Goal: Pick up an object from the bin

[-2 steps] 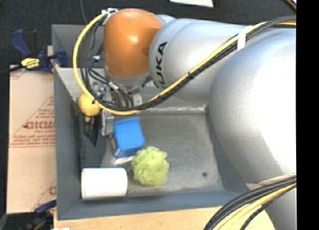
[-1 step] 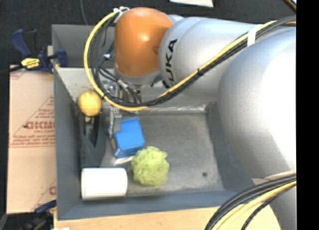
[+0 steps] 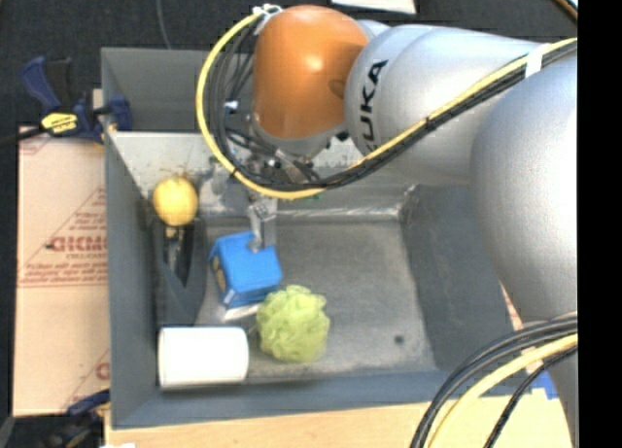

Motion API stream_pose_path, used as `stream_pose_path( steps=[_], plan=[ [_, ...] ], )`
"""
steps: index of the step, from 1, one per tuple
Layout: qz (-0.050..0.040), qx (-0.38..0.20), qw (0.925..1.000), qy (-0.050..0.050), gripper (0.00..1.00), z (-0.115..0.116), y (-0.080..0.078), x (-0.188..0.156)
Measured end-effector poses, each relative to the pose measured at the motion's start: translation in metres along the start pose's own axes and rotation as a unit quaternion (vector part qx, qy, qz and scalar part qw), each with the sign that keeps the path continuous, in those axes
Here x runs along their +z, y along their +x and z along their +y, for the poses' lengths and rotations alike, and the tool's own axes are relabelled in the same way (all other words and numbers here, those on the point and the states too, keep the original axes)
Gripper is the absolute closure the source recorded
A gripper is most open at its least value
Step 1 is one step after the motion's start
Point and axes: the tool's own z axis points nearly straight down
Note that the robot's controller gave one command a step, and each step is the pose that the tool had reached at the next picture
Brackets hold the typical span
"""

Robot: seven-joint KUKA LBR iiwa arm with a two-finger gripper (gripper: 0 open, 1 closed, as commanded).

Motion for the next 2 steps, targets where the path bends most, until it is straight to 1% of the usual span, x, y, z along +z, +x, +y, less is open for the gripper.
stream_pose_path(
  steps=[1,2],
  plan=[
    [-0.0007,0.052,0.9986,0.000,0.00,0.037,-0.023,0.025],
    [-0.0019,-0.068,0.9977,0.001,0.00,0.057,0.014,0.054]
  ],
)
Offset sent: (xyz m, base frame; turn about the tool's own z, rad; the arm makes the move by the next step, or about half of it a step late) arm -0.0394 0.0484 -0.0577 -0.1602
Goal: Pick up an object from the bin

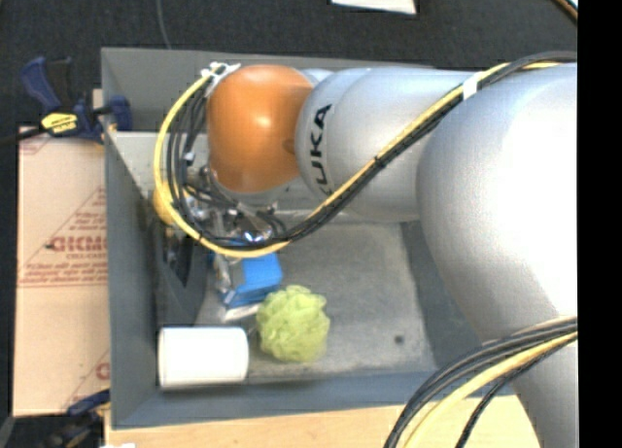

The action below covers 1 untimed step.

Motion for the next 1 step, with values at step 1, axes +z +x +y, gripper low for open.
stream_pose_path(
  steps=[1],
  plan=[
    [0.0001,0.165,0.9863,-0.001,1.00,-0.0205,-0.0208,-0.0968]
  ],
)
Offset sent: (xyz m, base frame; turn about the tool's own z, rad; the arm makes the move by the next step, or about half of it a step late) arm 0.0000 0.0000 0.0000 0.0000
